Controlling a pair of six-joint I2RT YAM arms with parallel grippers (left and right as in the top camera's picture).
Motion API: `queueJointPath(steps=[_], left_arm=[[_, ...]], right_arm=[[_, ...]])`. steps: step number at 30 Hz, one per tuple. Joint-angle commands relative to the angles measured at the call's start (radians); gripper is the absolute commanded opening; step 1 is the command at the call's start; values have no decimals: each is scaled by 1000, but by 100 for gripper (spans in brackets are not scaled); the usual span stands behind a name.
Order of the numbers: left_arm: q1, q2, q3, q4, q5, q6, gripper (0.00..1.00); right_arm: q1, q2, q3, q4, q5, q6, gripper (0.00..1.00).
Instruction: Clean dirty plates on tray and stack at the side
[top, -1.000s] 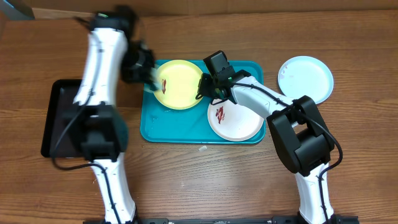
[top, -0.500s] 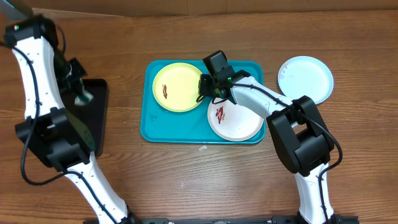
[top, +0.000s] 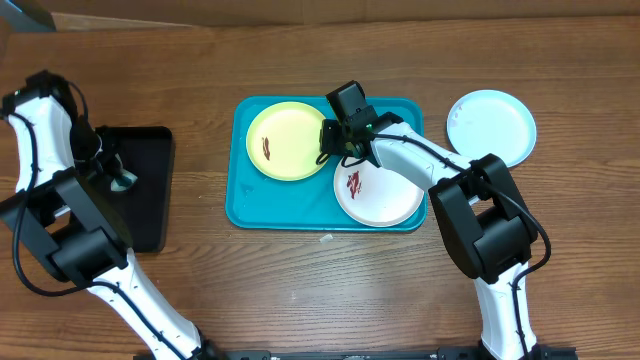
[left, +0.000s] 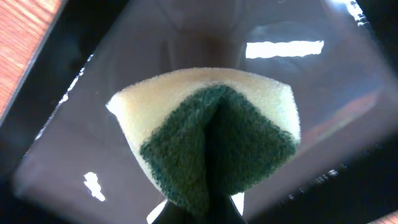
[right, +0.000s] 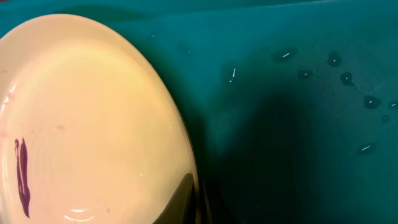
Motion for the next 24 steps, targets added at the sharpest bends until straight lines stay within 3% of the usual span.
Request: queueJointPath(steps=[1,7,9,17,24], left_arm=[[-3,-11,-85,47,66,32,4],[-2,-11,-192,111,180,29,5],[-2,-11,-199,108,185,29,15],[-2,-12,-149,63,178,33,36],[-2,-12,-6,-32,173,33,37]], right_arm=[[-2,-20,5,-4,24,-11,4],[-2,-20,5,-13,24,-11,4],[-2,-20,5,-12,24,-11,4],[-2,-20,5,-12,24,-11,4],[-2,-20,5,-12,24,-11,4]])
